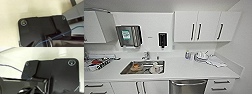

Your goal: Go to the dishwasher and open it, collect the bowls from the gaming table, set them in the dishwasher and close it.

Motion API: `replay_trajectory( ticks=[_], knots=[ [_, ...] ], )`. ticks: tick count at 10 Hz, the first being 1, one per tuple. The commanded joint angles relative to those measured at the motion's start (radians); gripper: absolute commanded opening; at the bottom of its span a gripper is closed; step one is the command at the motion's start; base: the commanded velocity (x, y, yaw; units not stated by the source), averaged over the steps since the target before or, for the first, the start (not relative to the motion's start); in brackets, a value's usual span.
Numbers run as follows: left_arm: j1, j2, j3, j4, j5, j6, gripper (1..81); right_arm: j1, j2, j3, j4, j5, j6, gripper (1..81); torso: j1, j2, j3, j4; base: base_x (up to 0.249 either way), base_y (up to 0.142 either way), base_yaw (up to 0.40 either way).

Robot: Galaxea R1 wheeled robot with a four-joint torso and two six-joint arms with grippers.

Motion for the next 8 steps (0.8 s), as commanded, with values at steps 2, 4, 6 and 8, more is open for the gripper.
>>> replay_trajectory(
  ticks=[2, 4, 6, 8],
  knots=[
    [-0.055, -0.017, 0.009, -0.005, 0.047, 0.004, 81.1, 0.051, -0.014, 0.011, -0.006, -0.049, 0.0, 81.1, 0.0, 0.0, 0.0, 0.0, 0.097, 0.0, 0.0],
    [-0.055, -0.017, 0.009, -0.005, 0.047, 0.004, 81.1, 0.051, -0.013, 0.009, -0.006, -0.049, 0.0, 81.1, 0.0, 0.0, 0.0, 0.0, 0.096, 0.0, 0.0],
    [-0.055, -0.017, 0.009, -0.005, 0.047, 0.004, 81.1, 0.049, -0.013, 0.009, -0.006, -0.049, 0.0, 81.1, 0.0, 0.0, 0.0, 0.0, 0.097, 0.0, 0.0],
    [-0.055, -0.017, 0.009, -0.004, 0.047, 0.003, 81.1, 0.049, -0.013, 0.009, -0.006, -0.049, 0.0, 81.1, 0.0, 0.0, 0.0, 0.0, 0.097, 0.0, 0.0]
  ],
)
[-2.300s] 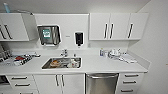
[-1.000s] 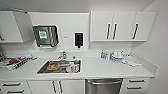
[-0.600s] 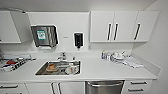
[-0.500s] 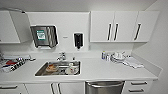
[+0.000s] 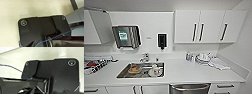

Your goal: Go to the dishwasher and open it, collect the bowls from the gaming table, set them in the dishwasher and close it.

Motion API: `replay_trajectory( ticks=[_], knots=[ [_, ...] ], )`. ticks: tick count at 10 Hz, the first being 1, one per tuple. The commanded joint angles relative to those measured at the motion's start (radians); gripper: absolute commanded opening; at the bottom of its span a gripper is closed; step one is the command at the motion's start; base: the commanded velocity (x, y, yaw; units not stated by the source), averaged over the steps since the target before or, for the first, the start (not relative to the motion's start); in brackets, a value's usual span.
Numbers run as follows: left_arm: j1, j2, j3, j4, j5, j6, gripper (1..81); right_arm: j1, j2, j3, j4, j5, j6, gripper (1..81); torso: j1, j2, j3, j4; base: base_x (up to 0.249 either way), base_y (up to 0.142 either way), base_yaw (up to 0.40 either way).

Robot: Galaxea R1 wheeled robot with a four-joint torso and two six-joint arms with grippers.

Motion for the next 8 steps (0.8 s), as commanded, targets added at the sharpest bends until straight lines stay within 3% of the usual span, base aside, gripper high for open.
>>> replay_trajectory(
  ticks=[1, 8],
  knots=[
    [-0.055, -0.018, 0.009, -0.005, 0.047, 0.004, 81.1, 0.049, -0.011, 0.009, -0.006, -0.051, 0.0, 81.1, 0.0, 0.0, 0.0, 0.0, 0.097, 0.0, 0.0],
    [-0.055, -0.018, 0.009, -0.003, 0.047, 0.004, 81.1, 0.044, -0.003, 0.003, -0.008, -0.051, 0.0, 81.1, 0.0, 0.0, 0.0, 0.0, 0.097, 0.0, 0.0]
  ],
)
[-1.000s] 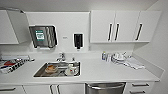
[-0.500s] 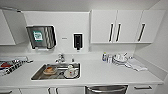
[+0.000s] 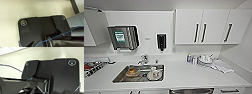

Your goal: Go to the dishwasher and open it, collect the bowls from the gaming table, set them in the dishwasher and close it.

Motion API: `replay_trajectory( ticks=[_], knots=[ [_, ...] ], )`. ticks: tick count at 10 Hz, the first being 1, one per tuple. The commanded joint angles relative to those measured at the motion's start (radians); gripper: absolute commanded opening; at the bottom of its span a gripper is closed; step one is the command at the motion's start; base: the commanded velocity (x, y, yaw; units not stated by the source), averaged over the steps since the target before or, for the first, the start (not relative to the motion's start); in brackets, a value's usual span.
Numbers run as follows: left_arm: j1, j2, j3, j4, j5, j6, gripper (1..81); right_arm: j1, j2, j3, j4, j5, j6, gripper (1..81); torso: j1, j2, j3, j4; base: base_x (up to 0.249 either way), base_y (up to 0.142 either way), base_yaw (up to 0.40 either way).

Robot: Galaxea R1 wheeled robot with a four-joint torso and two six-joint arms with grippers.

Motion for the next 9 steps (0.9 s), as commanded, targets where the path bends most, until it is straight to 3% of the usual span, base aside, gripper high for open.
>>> replay_trajectory(
  ticks=[1, 8, 9],
  knots=[
    [-0.055, -0.018, 0.009, -0.005, 0.047, 0.004, 81.1, 0.045, -0.007, 0.005, -0.008, -0.051, 0.0, 81.1, 0.0, 0.0, 0.0, 0.0, 0.082, 0.0, 0.0],
    [-0.047, -0.022, 0.015, -0.006, 0.054, 0.004, 81.1, 0.043, -0.006, 0.008, 0.006, -0.053, 0.009, 81.1, 0.0, 0.0, 0.0, 0.0, 0.01, 0.0, 0.0],
    [-0.044, -0.028, 0.021, -0.005, 0.056, 0.003, 81.1, 0.046, -0.01, 0.014, 0.008, -0.079, 0.01, 81.1, 0.0, 0.0, 0.0, 0.0, 0.0, 0.0, 0.0]
  ],
)
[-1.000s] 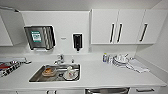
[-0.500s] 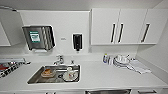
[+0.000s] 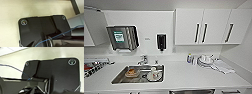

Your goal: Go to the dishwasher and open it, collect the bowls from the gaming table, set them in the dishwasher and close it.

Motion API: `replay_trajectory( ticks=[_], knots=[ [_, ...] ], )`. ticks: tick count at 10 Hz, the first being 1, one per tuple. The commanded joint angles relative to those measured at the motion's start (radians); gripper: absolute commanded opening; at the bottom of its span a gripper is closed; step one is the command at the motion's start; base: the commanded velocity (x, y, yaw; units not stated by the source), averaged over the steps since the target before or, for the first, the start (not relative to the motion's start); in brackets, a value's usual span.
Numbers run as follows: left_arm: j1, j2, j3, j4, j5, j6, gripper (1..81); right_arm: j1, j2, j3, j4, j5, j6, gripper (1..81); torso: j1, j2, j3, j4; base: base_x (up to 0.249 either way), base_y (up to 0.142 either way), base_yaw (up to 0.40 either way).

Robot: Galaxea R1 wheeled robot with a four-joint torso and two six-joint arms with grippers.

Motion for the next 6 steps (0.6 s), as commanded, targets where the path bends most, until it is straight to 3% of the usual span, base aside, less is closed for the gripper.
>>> replay_trajectory(
  ticks=[1, 6],
  knots=[
    [-0.045, -0.038, 0.033, -0.005, 0.05, 0.003, 81.1, 0.057, -0.03, 0.039, 0.005, -0.117, 0.003, 81.1, 0.0, 0.0, 0.0, 0.0, 0.0, 0.0, 0.0],
    [-0.046, -0.217, 0.235, -0.005, 0.038, 0.003, 81.1, 0.069, -0.23, 0.294, 0.014, -0.128, 0.01, 81.1, 0.0, 0.0, 0.0, 0.0, 0.0, 0.0, 0.0]
  ],
)
